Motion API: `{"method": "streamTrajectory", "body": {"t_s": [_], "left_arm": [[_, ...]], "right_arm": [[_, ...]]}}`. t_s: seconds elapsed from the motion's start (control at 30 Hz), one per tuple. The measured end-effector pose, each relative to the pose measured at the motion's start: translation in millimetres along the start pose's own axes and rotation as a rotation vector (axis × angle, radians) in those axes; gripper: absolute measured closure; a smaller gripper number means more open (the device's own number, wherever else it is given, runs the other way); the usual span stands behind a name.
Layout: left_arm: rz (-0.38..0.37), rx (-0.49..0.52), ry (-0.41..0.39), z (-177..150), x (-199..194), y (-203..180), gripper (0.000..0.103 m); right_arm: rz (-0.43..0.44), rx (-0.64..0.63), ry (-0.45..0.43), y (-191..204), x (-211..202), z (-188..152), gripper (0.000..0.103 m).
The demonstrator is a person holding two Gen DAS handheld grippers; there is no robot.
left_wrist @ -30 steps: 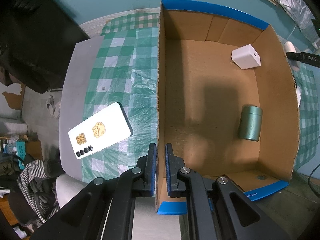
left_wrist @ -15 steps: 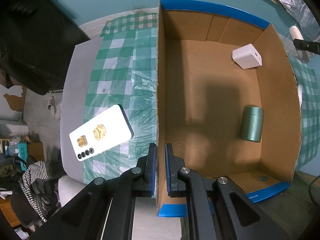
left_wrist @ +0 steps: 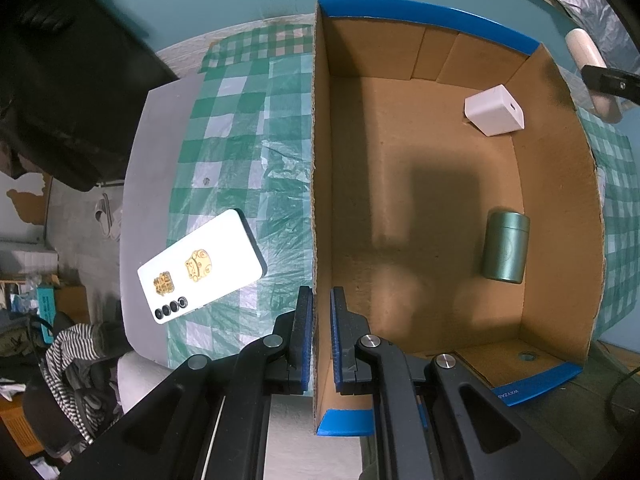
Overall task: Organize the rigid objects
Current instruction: 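Carry the KINYO earbud case toward the box interior, then lower the KINYO case into the box and open the right gripper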
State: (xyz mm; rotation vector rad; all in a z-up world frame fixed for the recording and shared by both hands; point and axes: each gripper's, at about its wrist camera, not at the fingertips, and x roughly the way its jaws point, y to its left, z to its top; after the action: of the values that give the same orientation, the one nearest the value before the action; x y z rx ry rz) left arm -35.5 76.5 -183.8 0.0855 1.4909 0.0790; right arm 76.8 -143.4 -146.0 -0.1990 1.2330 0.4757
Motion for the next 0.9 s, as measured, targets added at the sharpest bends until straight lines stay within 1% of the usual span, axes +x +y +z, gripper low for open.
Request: {"method": "streamTrajectory", "body": {"t_s": [0.3,0.5,0.77,0.9], "left_arm": [[0.002,0.006,0.004,0.2,1.1,-1.5,0.095],[0.000,0.007,0.005,-0.5,2.2,-0.7,0.095],[0.000,0.009,0.004,-0.6,2.2,-0.9,0.095],[0.000,0.012,0.004,-0.9,2.5,-0.3,0.095]], "right_arm": [[0.027,-0.076,0.062,28.8,23.6,-9.0,0.067],[0.018,-0.099,0.106,38.5,39.9,-15.8,0.067],[0.009,-0.097,0.116,39.6,41.6,-18.8,0.067],[0.001,-0.087,0.105,38.2,38.8,-18.0,0.062]]}}
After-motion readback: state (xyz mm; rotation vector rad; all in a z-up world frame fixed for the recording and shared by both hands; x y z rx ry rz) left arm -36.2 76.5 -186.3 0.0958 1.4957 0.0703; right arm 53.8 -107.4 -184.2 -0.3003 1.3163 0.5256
